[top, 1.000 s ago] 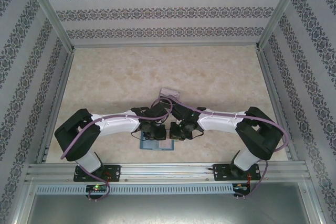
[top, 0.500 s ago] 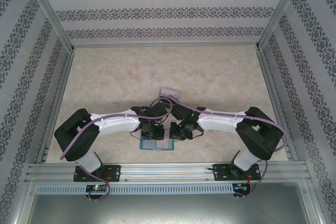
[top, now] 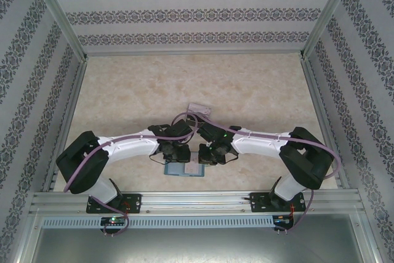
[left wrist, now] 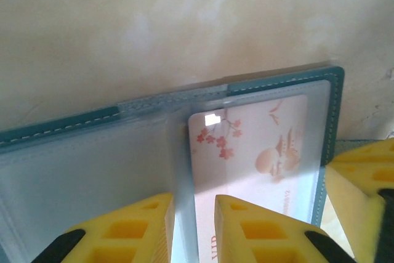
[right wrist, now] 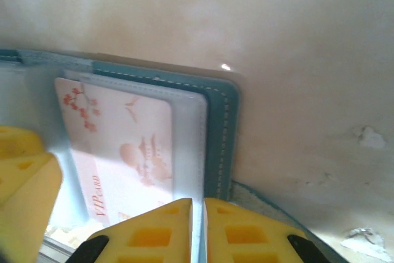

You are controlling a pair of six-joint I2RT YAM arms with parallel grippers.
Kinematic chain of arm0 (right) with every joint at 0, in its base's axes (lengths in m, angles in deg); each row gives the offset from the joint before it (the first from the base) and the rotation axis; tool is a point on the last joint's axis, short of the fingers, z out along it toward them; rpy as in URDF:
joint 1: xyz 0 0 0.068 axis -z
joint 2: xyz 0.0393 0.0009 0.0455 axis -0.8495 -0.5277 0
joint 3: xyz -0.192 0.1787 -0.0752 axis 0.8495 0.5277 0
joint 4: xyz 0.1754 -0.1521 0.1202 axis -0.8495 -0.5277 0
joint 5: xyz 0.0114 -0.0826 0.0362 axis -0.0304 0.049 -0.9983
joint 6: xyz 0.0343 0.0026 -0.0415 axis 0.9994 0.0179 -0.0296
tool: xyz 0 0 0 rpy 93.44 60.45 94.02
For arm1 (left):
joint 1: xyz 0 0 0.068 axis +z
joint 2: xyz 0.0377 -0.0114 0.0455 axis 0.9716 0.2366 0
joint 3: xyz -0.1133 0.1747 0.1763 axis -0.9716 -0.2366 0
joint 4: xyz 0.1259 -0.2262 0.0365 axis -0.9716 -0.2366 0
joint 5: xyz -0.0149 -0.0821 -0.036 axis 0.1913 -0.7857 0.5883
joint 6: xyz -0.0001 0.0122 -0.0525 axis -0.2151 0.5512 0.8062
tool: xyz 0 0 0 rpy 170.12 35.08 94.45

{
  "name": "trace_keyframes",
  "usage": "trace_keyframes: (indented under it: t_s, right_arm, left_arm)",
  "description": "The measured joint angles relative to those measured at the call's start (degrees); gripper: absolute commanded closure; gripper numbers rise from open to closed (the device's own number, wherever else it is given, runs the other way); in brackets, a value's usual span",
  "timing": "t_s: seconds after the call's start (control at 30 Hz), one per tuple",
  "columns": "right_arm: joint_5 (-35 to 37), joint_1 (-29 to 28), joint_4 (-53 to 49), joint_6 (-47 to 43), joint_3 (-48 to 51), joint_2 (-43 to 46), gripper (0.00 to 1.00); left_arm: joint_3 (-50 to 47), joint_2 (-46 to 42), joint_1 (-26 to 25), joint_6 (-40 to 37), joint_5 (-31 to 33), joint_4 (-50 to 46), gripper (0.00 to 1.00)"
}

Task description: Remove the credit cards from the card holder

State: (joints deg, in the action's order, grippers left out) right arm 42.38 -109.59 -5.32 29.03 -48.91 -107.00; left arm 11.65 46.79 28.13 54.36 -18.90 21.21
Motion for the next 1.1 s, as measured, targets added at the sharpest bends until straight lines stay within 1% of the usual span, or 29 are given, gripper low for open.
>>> trace_keyframes:
  t_s: [0.2,0.4,0.73,0.83,0.93,1.1]
  right_arm:
    - [-0.2,-0.61,1.01,0.11,-1.36,-0.5,0.85]
    - [-0.61,-0.85,2.86,0.13,-1.62,-3.41,0.85]
    - [-2.21,-0.85,5.66,1.01,-1.64,-4.87,0.85]
    - [-2.21,-0.85,5.73,1.01,-1.64,-4.87,0.85]
    - [-2.21,-0.85,5.73,1.01,-1.64,-4.87,0.85]
    - [-2.21,-0.85,5.62,1.01,-1.64,-4.87,0.85]
  left_arm:
    - [-2.75,-1.01,0.96,1.25,-1.7,2.99,0.74]
    - [-5.2,-2.19,2.08,2.38,-3.93,6.51,0.74]
    - [-6.01,-2.69,2.56,3.45,-6.6,9.05,0.74]
    - [-6.01,-2.91,2.56,3.45,-6.62,9.09,0.77]
    - [-6.03,-2.91,2.56,3.72,-6.6,9.09,0.83]
    - [-6.27,-3.39,2.89,4.11,-6.69,9.11,0.86]
